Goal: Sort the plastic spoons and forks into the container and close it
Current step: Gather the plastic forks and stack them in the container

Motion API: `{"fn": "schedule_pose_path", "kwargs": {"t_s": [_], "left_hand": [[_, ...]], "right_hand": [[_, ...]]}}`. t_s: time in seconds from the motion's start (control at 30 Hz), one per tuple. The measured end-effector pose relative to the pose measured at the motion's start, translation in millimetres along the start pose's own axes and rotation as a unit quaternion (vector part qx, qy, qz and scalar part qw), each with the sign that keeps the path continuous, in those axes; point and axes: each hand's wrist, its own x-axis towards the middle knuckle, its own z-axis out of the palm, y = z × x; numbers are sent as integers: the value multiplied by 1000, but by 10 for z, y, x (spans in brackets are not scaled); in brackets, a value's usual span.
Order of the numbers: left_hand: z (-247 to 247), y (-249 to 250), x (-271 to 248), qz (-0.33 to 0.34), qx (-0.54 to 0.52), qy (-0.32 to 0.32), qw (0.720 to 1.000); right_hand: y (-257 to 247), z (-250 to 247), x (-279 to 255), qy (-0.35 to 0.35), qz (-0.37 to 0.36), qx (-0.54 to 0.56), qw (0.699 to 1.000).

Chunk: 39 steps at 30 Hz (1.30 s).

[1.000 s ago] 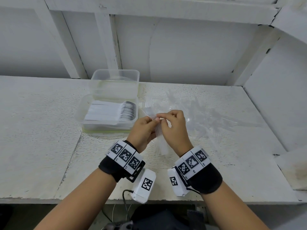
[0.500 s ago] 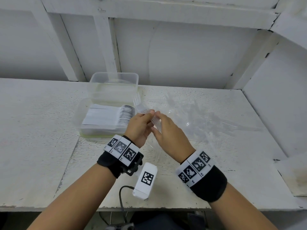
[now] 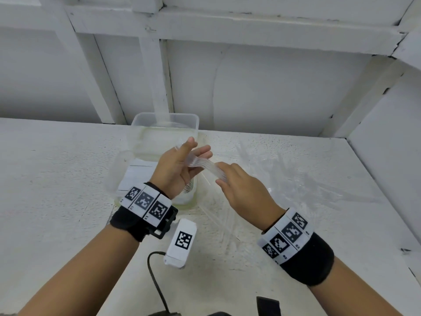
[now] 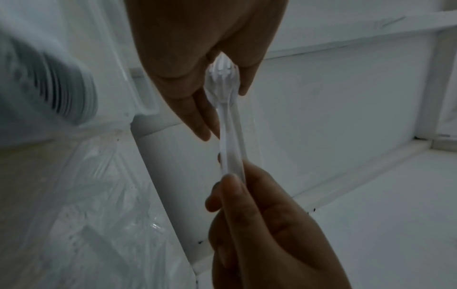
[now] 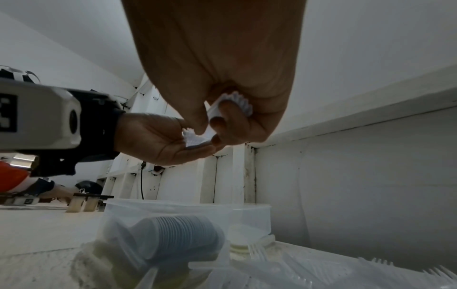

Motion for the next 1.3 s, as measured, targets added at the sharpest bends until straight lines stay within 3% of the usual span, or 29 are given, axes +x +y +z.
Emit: {"fn": "schedule_pose_path", "kwargs": {"t_s": [0.27,0.37,0.43,0.57,0.7,0.77,0.83,0.97,1.17,1.3], "left_hand": [[-172,282,292,20,34,22,999],[-273,547,436,-11,122,25,992],[-380,811,555,-49,229,18,972],[-698,1338,931,-66,448,48,891],[-1013,1524,1341,-64,644,94,756],[-1120,1482,1460,-89,690,113,709],[-1202,1398,1554,-122,677,123,715],[-1329,1235,1687,-166,580,143,785],[-1389,1176,1733,-162,562,148,797],[-1423,1181,1743,-158,560,139,802]], "right_hand": [[21,-75,562,-35,-30,29,999],[79,-182,922,-41,-33,29,998],[132,-231,1215,-47,-38,27,998],[180,-178,1834,-105,-21,1,994],[120,94,2325,-183,-43,-84,979],[80,275,2500,-227,-48,-102,967],[43,448,2612,-268,-51,-113,955],[24,670,2697,-298,-43,-116,947],[25,726,2711,-308,-59,-153,937],[-37,684,2753,-312,-39,-95,945]]}}
